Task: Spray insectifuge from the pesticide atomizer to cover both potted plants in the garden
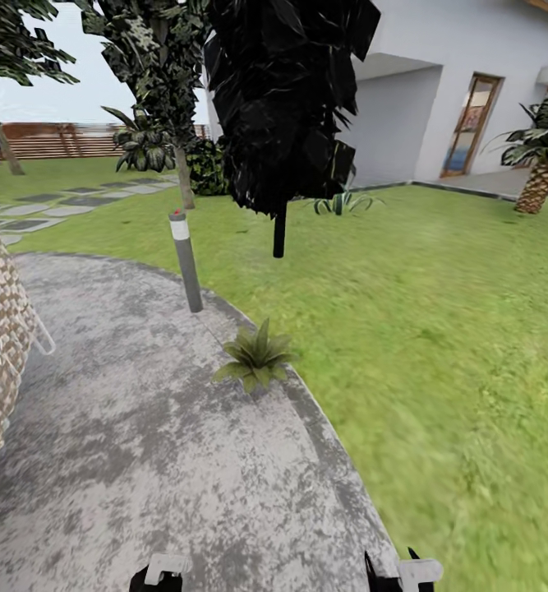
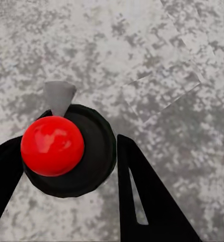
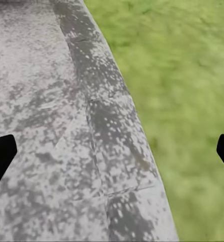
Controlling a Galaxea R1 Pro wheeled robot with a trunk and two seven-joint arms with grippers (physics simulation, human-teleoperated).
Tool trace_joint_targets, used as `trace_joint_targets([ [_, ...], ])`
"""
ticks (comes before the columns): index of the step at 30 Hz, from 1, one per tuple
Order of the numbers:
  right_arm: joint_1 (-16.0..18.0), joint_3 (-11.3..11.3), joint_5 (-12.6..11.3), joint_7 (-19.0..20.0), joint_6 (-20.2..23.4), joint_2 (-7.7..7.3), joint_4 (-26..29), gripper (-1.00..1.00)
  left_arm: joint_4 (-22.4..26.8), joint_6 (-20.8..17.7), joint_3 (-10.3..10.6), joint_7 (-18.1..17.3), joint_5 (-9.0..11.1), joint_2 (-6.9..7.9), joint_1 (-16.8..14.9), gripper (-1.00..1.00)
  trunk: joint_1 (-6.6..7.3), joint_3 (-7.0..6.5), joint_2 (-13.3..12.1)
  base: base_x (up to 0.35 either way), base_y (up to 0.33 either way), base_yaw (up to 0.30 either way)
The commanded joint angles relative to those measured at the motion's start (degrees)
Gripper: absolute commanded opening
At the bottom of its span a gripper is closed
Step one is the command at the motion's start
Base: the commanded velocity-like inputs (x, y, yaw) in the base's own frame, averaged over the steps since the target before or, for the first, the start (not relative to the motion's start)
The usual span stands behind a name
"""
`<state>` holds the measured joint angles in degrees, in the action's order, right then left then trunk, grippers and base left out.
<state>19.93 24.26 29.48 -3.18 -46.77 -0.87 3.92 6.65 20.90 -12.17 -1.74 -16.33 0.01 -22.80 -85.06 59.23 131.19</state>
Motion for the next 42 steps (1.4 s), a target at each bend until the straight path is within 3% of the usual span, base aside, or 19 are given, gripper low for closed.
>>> trace_joint_targets([
  [1, 0.0, 0.3, 0.6, -0.3, -0.2, -0.01, -0.1, 1.00, -0.1, 0.2, -0.5, -0.2, -0.5, -0.01, 0.0, -1.00, -0.02, 0.02, 0.0, 0.338, 0.000, 0.270],
  [13, 0.0, 0.3, 0.6, -0.3, -0.2, -0.01, -0.1, 1.00, -0.1, 0.2, -0.5, -0.2, -0.5, -0.01, 0.0, -1.00, -0.02, -0.23, 0.0, 0.338, 0.000, 0.236],
  [42, 0.0, 0.3, 0.6, -0.3, -0.2, -0.01, -0.1, 1.00, -0.1, 0.2, -0.5, -0.1, -0.5, -0.01, 0.0, -1.00, -0.02, -0.24, 0.0, 0.314, 0.000, 0.005],
])
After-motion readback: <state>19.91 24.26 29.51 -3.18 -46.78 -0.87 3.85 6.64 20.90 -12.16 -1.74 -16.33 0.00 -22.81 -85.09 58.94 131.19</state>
